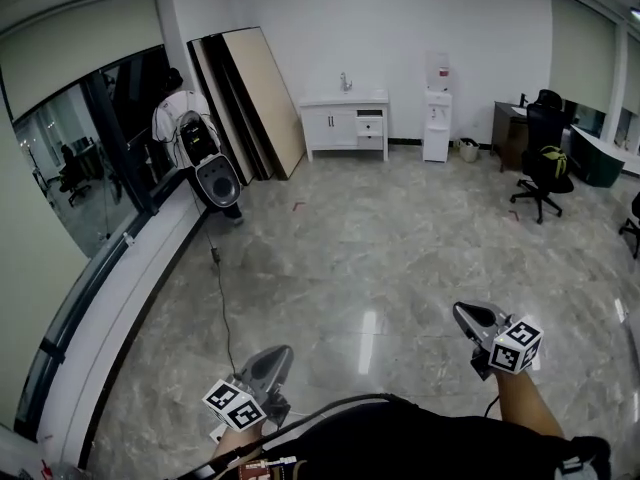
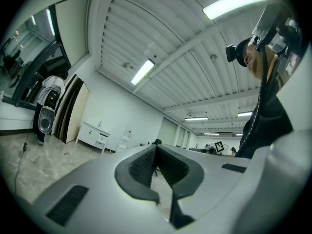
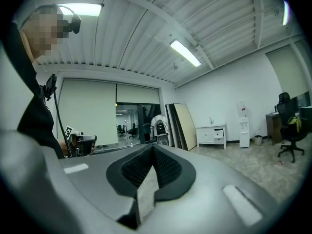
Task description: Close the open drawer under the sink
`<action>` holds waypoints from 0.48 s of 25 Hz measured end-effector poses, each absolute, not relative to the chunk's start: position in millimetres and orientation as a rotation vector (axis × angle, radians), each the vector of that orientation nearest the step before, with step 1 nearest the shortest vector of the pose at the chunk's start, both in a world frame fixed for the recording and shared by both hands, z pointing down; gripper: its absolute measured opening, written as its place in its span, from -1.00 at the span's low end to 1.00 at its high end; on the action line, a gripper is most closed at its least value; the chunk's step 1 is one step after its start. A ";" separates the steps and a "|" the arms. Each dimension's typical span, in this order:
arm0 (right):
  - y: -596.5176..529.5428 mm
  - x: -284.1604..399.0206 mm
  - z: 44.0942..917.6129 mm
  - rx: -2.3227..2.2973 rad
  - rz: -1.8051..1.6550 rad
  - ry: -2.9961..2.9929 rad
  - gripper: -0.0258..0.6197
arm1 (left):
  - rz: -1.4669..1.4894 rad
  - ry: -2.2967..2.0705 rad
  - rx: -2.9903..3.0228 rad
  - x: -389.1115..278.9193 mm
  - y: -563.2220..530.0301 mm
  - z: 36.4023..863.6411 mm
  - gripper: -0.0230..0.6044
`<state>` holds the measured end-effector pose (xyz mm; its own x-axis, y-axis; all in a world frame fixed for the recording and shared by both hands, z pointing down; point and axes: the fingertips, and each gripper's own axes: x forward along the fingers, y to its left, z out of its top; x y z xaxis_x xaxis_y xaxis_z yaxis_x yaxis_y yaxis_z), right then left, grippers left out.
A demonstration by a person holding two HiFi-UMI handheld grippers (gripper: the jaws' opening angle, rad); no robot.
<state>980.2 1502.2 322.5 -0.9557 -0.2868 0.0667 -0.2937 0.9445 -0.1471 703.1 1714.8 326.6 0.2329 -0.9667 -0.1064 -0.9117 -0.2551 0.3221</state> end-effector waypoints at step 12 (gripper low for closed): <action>1358.3 1009.1 342.4 0.480 0.288 -3.058 -0.92 | -0.384 -1.736 2.315 739.0 1568.6 336.8 -0.93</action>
